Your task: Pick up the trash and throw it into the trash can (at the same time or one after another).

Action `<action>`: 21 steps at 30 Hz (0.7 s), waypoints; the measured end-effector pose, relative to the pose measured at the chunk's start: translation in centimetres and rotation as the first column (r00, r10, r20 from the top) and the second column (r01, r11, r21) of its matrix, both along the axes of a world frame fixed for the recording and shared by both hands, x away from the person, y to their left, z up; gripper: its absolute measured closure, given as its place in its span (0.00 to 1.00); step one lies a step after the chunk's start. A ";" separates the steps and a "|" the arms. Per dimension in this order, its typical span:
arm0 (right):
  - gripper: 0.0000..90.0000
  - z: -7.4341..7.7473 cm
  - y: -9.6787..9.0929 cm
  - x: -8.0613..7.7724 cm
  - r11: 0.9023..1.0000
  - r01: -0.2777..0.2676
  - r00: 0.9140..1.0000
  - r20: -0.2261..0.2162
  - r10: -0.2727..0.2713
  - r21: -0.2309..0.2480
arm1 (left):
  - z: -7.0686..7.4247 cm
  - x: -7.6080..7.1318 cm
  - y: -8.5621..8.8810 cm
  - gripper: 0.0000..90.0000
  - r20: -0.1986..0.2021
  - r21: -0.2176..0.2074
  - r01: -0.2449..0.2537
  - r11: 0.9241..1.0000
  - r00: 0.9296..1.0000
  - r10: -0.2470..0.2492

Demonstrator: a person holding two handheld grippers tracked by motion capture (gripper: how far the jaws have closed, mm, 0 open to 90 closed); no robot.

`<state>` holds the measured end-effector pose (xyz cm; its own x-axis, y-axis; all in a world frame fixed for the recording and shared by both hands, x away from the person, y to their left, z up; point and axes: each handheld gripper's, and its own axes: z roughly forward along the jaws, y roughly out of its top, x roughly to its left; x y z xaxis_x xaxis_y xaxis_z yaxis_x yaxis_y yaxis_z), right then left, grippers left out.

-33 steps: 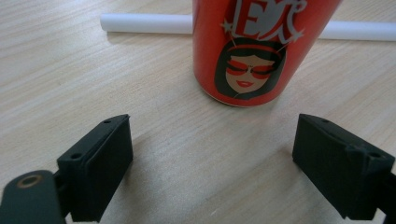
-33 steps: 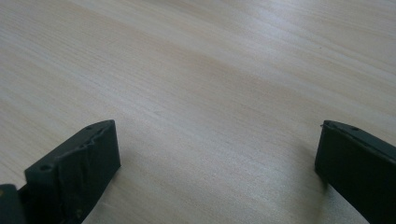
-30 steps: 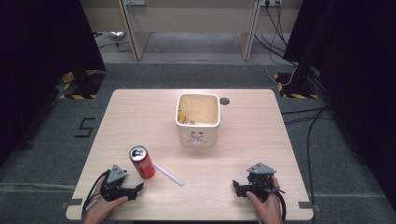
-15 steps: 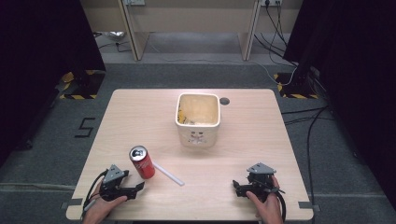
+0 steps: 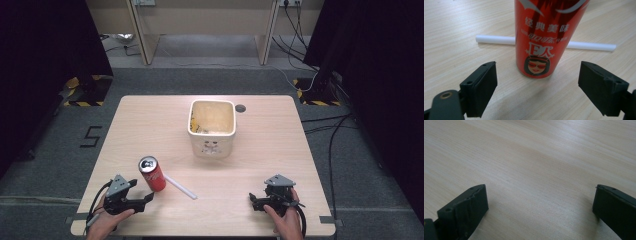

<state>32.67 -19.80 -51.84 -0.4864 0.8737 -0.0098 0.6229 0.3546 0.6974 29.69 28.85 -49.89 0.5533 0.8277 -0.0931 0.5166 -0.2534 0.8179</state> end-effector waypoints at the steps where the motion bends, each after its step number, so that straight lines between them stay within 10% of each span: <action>1: 0.00 0.0 0.0 0.0 1.000 -0.001 1.000 0.000 0.001 -0.001 | 0.1 0.0 0.0 0.17 0.001 0.000 0.002 1.000 1.000 -0.002; 21: 0.00 0.0 0.0 0.0 1.000 0.001 1.000 0.002 -0.001 0.001 | 1.3 1.8 -2.2 0.20 0.045 0.034 0.031 0.999 0.998 -0.033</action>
